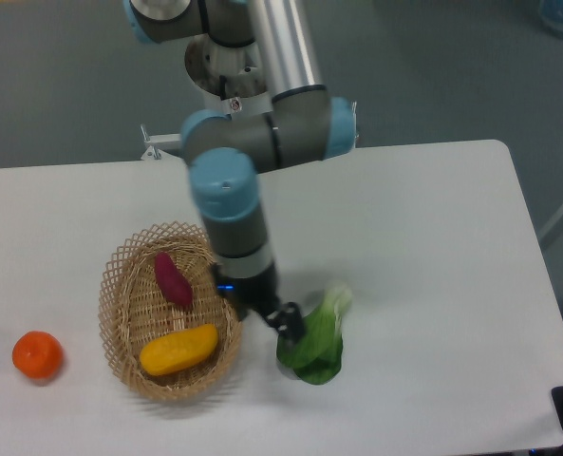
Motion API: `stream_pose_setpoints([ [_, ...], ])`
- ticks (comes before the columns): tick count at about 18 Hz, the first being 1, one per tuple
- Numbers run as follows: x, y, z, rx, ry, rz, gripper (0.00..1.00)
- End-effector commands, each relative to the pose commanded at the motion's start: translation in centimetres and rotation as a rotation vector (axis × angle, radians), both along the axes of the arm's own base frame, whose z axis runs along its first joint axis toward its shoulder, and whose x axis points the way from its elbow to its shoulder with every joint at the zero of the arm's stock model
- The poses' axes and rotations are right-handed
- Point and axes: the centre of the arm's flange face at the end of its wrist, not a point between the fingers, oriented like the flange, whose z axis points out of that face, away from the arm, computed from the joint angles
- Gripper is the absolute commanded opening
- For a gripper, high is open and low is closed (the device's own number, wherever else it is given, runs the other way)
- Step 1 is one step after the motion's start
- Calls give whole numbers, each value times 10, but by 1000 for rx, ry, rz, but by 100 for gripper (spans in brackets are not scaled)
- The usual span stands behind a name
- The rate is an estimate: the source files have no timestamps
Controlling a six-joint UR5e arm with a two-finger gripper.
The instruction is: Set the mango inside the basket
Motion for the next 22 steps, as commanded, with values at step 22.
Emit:
stream_pose_setpoints([
  [22,-161,-137,21,-138,-118,-184,100],
])
